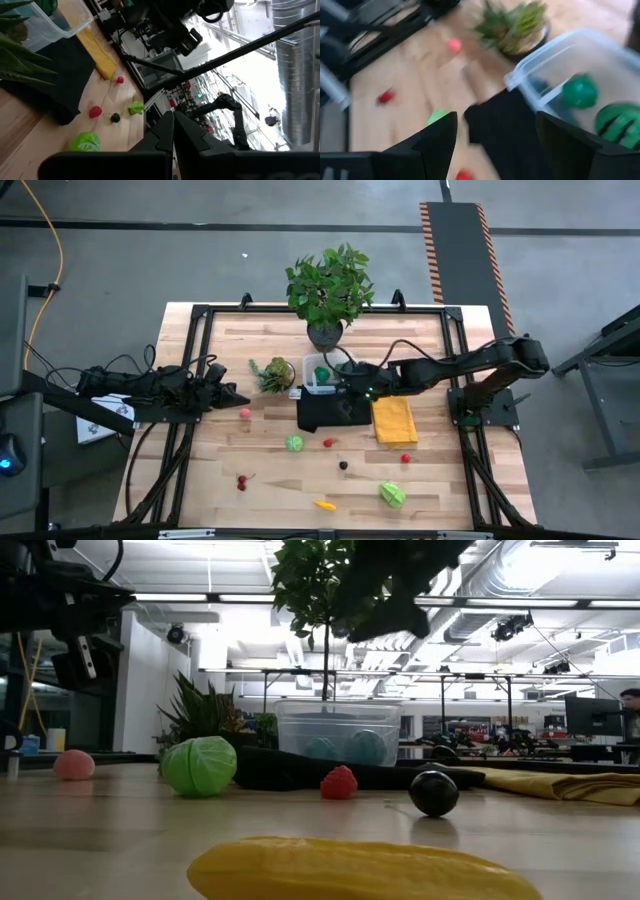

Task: Pick and placing Produce into tupperware
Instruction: Put the starfruit into the transparent bin

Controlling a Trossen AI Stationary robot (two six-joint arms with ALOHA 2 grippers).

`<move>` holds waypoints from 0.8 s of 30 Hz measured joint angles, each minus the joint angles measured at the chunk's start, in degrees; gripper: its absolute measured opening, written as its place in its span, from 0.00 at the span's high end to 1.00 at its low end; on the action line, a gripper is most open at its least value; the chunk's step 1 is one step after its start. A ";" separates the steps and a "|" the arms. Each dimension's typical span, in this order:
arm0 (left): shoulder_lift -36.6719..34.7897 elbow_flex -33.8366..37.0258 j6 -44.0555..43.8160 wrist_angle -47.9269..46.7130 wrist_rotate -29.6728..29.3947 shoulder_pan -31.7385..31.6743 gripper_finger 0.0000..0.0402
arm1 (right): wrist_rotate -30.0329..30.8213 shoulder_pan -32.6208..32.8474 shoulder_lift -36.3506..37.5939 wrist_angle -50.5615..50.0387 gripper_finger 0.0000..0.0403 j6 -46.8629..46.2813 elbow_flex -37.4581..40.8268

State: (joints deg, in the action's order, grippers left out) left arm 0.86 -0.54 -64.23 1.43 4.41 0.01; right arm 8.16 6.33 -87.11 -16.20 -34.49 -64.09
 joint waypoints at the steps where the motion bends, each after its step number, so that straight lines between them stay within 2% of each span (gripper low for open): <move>1: 0.00 0.00 0.01 0.10 0.19 0.02 1.00 | -1.34 0.59 0.64 -0.63 0.35 -0.01 0.01; 4: 0.01 0.00 -0.27 1.28 1.29 0.02 1.00 | -3.74 2.54 3.01 -3.37 0.35 -0.85 0.01; 10: 0.02 0.00 -0.50 9.16 2.79 0.02 1.00 | -3.59 7.38 8.64 -7.39 0.35 -3.80 0.60; 18: 0.00 0.00 -2.25 19.73 3.51 0.02 1.00 | 2.60 15.99 16.67 -3.84 0.35 -13.98 9.33; 24: 0.02 -0.02 -3.58 21.69 4.15 0.04 1.00 | 9.01 23.77 19.91 1.64 0.35 -21.65 14.43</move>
State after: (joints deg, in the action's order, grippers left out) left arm 0.89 -0.56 -67.82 23.12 8.56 0.05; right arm 17.17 30.10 -67.20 -14.56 -56.14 -49.65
